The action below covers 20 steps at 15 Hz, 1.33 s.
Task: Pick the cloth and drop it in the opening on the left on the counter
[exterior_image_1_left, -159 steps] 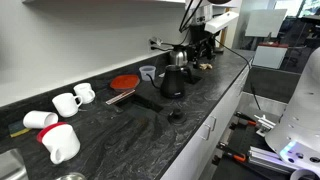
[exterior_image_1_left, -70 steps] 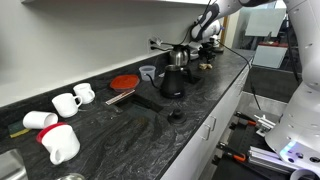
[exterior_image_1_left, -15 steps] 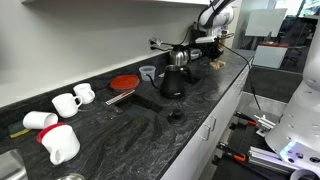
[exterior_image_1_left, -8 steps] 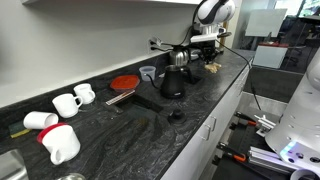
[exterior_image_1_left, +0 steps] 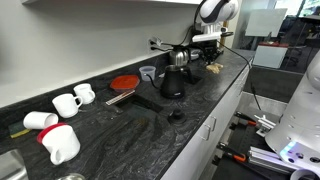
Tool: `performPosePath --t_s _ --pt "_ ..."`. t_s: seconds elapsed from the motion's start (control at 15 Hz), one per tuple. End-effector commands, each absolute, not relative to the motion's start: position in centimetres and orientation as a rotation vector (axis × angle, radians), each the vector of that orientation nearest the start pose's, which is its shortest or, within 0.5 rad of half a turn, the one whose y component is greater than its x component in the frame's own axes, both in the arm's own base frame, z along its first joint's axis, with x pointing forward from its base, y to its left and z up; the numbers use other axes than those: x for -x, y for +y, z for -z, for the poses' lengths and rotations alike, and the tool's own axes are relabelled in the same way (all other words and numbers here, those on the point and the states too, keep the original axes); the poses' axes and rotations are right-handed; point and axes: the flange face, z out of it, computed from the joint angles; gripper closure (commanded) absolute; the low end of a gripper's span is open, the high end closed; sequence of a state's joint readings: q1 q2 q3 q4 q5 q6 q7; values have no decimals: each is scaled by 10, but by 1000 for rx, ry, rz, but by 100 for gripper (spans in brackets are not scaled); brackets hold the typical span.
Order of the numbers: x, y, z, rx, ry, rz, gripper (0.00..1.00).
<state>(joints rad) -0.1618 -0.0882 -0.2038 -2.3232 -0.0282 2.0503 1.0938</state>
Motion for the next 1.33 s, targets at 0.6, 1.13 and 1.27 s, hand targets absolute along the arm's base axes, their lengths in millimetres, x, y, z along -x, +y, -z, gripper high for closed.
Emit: performPosePath --t_s 0.6,1.13,1.27 --pt "-412 -44 -401 2769 1471 -185 100" --pt "-404 20 -410 2902 1209 -154 99" --pt "-404 17 -410 2902 1202 -156 99"
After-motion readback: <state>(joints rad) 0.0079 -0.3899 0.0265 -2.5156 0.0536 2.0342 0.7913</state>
